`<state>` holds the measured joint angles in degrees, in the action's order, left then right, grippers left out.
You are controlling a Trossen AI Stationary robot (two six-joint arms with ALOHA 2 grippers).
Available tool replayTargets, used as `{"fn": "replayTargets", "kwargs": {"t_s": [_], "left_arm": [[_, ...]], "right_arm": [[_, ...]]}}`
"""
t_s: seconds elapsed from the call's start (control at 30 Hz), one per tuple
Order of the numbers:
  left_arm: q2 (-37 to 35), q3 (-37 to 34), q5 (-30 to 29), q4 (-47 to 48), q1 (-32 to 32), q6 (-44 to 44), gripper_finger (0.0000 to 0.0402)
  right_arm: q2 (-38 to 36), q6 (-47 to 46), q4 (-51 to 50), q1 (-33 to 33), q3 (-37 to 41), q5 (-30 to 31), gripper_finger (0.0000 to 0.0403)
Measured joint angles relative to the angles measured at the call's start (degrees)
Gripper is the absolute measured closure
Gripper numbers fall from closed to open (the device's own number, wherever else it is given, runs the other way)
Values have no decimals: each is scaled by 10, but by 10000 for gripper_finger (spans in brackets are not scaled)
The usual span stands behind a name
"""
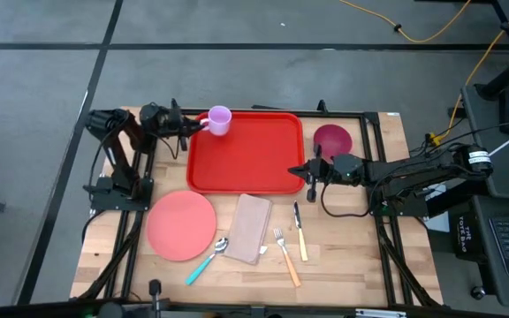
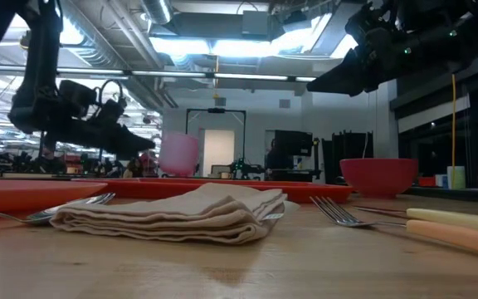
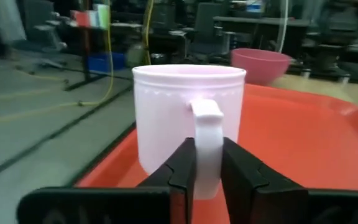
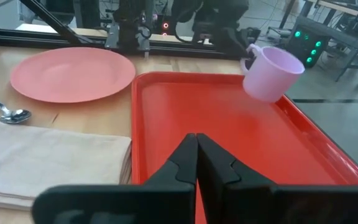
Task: Set up tray
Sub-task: Put the purple mug on top of the orange serving tray
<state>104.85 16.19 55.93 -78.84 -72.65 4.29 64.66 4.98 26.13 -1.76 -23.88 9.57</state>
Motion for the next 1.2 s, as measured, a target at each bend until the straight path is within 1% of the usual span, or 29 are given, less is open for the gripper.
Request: {"fn": "replayTargets", "kwargs": {"t_s": [0.07, 0.3, 0.4, 0.57, 0.73, 0.9, 1.03, 1.2], "left_arm": [[16, 4, 17, 2, -1, -3, 357], [25, 5, 7, -2, -3, -6, 361], [25, 5, -9, -2, -8, -6, 357], [25, -2, -24, -2, -17, -10, 362], [25, -20, -62, -3, -18, 21, 359], [25, -28, -76, -4, -9, 58, 357], [25, -28, -92, -4, 2, 64, 357], [25, -28, -115, -2, 11, 65, 345]], "right_arm": [[0, -1, 0, 0, 0, 0, 396], [0, 2, 0, 0, 0, 0, 396], [0, 2, -1, 0, 0, 0, 396], [0, 2, -2, 0, 0, 0, 396], [0, 3, -2, 0, 0, 0, 396], [0, 3, -2, 0, 0, 0, 396], [0, 3, -2, 0, 0, 0, 396], [0, 3, -2, 0, 0, 0, 396]]}}
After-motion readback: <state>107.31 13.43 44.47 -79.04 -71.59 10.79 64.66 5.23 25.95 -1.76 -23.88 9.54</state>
